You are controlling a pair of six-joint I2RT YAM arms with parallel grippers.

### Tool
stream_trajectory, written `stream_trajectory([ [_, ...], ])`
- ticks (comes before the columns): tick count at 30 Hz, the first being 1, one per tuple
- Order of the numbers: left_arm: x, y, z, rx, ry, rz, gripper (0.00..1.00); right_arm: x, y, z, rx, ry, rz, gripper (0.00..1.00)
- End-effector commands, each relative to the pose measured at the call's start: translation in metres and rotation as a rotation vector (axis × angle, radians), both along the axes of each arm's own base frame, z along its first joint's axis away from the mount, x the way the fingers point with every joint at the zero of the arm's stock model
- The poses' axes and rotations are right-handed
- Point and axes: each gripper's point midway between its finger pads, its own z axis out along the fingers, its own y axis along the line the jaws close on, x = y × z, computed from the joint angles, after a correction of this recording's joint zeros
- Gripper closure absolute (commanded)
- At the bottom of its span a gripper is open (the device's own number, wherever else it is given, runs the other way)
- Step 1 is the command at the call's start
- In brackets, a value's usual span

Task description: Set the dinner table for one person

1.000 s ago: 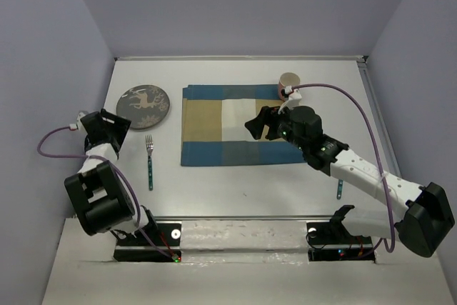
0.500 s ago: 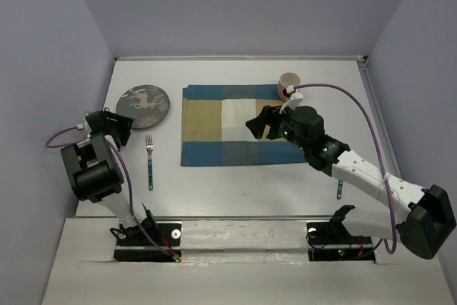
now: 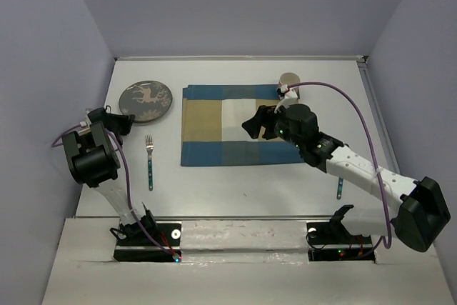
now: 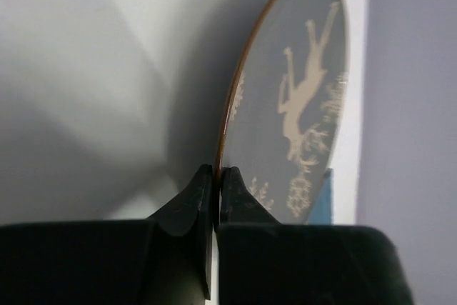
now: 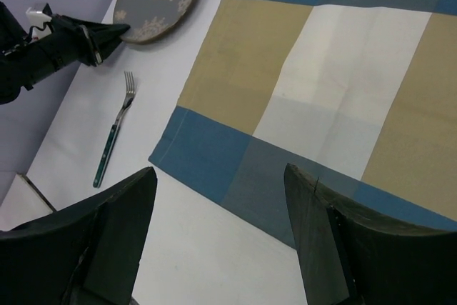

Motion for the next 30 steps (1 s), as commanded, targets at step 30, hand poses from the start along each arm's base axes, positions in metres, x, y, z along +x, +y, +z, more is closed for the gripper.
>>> stream_trajectory([
  [30, -0.074, -0.196, 0.232, -0.019, -0.693, -0.488, 1.0, 0.038, 0.054, 0.068, 0.223, 0.003, 0.131, 0.0],
])
